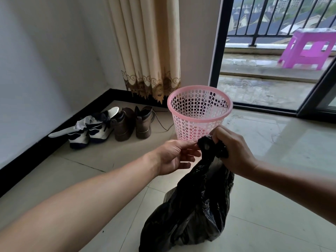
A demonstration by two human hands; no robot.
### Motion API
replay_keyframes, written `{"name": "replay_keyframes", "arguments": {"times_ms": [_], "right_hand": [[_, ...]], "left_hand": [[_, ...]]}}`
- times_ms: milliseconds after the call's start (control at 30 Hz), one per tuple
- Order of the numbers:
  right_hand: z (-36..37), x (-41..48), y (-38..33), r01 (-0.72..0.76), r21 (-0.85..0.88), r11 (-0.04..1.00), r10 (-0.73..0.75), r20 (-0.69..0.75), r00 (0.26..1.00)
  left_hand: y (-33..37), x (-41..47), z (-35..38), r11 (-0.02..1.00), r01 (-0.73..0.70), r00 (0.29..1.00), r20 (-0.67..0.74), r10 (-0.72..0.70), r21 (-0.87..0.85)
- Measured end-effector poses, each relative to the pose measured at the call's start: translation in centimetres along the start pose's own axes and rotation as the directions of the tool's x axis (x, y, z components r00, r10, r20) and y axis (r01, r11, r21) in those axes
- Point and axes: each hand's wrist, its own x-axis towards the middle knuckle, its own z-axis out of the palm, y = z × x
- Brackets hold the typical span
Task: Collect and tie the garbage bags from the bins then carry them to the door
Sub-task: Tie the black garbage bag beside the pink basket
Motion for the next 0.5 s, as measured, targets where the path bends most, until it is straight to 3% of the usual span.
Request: {"name": "replay_keyframes", "arguments": {"times_ms": [200, 300, 500], "right_hand": [[-0.4, -0.2, -0.6, 0.055, 0.001, 0.998, -0.055, 0.06, 0.997], [-0.4, -0.7, -0.2, 0.025, -0.008, 1.0, -0.024, 0.102, 0.994], [-0.4, -2.1, 0.9, -0.048, -0.039, 0.998, 0.052, 0.104, 0.993]], "left_hand": [[0.3, 0.3, 0.0, 0.999, -0.044, 0.995, -0.092, 0.041, -0.032], [0.5, 0.4, 0.1, 0.997, -0.068, 0.993, -0.104, 0.063, -0.04], [1.1, 0.6, -0.6, 0.988, -0.152, 0.954, -0.267, 0.138, -0.032]]}}
